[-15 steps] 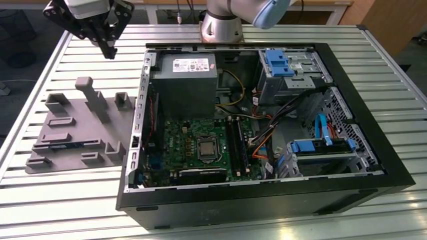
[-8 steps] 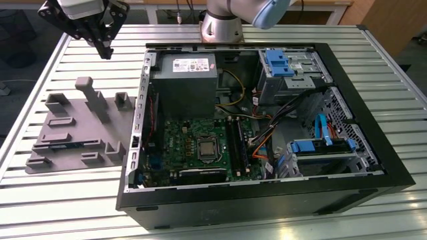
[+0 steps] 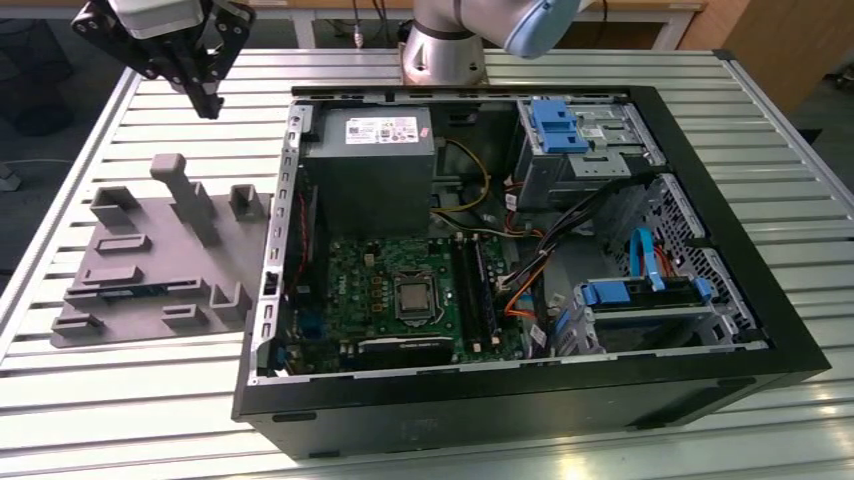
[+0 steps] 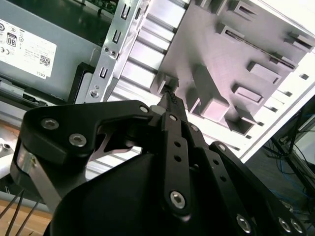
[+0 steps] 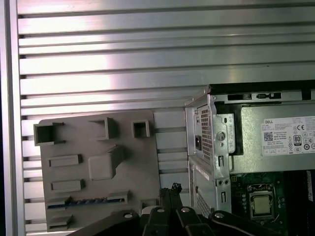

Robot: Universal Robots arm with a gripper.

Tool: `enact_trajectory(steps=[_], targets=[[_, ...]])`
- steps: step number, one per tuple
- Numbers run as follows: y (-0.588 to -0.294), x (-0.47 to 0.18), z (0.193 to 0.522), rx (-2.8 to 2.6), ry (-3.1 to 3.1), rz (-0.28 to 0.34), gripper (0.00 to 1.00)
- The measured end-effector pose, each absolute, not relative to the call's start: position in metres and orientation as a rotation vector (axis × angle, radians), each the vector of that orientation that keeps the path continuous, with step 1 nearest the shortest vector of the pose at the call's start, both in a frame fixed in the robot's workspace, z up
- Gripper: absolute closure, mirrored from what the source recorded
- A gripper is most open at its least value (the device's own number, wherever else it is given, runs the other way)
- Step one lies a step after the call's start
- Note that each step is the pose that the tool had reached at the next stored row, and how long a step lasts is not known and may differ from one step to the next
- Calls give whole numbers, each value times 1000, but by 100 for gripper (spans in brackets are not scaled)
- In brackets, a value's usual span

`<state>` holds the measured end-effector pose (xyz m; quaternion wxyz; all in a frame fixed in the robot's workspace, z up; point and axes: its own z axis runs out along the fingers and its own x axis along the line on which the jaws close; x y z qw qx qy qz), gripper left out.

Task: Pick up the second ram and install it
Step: 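Reach for the second ram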

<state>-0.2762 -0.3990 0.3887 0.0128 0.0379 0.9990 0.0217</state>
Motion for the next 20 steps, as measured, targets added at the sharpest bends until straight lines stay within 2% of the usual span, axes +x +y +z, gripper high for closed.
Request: enact_trajectory(steps=[20], targets=[[-406, -311, 384, 118, 3113, 68, 89]])
